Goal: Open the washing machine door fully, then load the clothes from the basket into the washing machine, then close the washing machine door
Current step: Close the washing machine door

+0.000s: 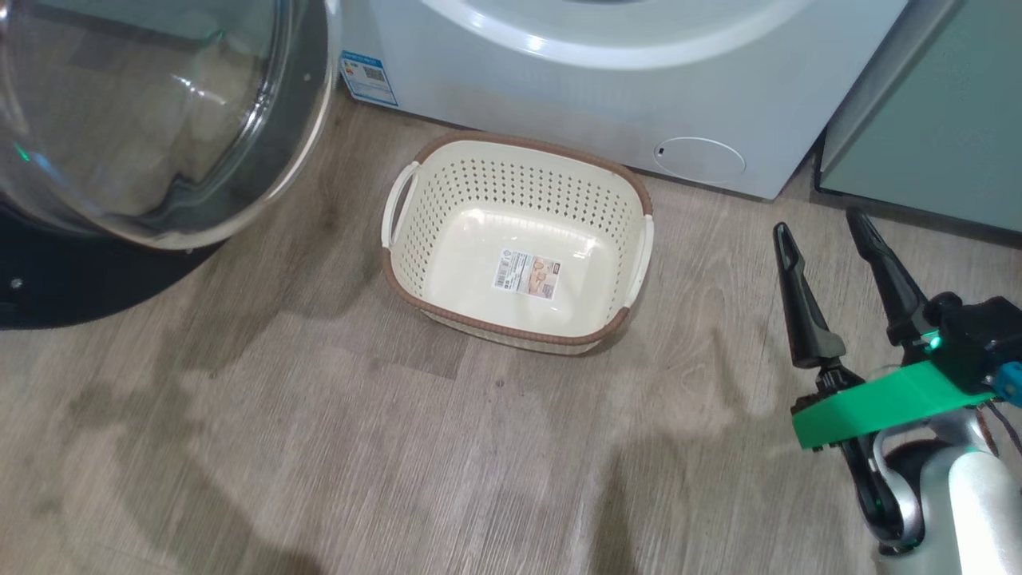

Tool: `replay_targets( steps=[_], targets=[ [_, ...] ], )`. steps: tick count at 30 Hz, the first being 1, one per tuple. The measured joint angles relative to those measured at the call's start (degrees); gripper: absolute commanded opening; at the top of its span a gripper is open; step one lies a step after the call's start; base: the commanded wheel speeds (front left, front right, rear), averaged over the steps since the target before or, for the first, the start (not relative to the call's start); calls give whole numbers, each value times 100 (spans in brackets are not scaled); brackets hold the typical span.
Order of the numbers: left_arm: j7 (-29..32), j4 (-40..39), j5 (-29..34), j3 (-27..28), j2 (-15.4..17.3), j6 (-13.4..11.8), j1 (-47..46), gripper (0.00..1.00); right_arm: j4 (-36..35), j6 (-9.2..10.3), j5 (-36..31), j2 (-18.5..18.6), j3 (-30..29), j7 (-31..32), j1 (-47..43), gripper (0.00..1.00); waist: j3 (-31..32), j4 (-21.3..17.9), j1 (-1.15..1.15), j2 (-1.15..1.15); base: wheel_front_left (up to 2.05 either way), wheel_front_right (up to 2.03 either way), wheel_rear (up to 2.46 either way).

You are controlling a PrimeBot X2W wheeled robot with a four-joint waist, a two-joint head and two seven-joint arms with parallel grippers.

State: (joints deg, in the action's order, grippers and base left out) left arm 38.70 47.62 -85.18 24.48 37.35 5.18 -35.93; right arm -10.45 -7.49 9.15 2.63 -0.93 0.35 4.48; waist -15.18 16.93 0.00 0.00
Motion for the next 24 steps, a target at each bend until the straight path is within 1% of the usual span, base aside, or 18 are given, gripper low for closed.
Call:
replay_targets(
  steps=[4,5,12,21,24],
  targets=[
    [194,-247,-210,66,-140,35,171,0,36,0,32,0,9,-1,-2,100,63,15,0,0,0,0,0],
    [379,-400,-312,82,-209,70,254,0,46,0,51,0,16,-4,-5,100,85,11,0,0,0,0,0],
    [1034,-1031,-569,52,-364,111,705,0,98,0,101,0,1,-62,-42,100,149,-56,0,0,0,0,0],
    [1901,-2213,-1185,96,-660,-60,1209,0,137,0,155,0,-36,-188,-40,100,113,-162,0,0,0,0,0],
    [2124,-2659,-1215,21,-716,-90,1456,0,170,0,214,0,-36,-240,-36,100,84,-219,0,0,0,0,0]
  ],
)
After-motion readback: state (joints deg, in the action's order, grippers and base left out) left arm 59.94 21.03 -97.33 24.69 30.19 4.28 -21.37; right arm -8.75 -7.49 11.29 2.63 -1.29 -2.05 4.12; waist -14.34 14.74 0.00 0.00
